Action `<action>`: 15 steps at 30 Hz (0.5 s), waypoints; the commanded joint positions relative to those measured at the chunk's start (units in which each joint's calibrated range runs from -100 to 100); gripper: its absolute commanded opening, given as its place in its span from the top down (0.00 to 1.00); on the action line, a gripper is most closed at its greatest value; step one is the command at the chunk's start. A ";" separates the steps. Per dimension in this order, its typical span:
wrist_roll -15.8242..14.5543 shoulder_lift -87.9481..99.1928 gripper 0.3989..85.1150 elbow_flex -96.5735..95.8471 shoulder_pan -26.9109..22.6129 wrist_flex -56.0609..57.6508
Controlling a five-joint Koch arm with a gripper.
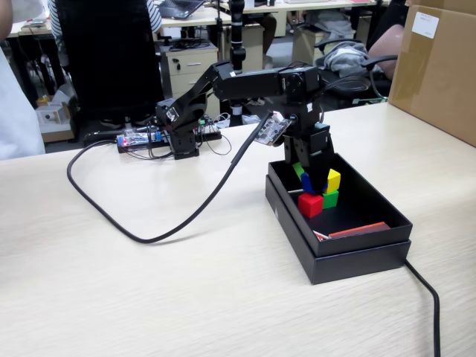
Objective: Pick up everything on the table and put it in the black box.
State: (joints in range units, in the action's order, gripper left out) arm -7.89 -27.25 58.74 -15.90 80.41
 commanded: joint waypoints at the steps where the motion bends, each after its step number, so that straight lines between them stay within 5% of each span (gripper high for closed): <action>1: -0.63 1.72 0.63 -0.08 -0.24 1.19; 4: -0.63 2.87 0.54 -0.72 0.00 1.45; 15: 2.10 31.21 0.51 -7.52 5.23 2.74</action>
State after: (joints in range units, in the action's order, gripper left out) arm -7.74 -8.74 49.61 -12.14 80.57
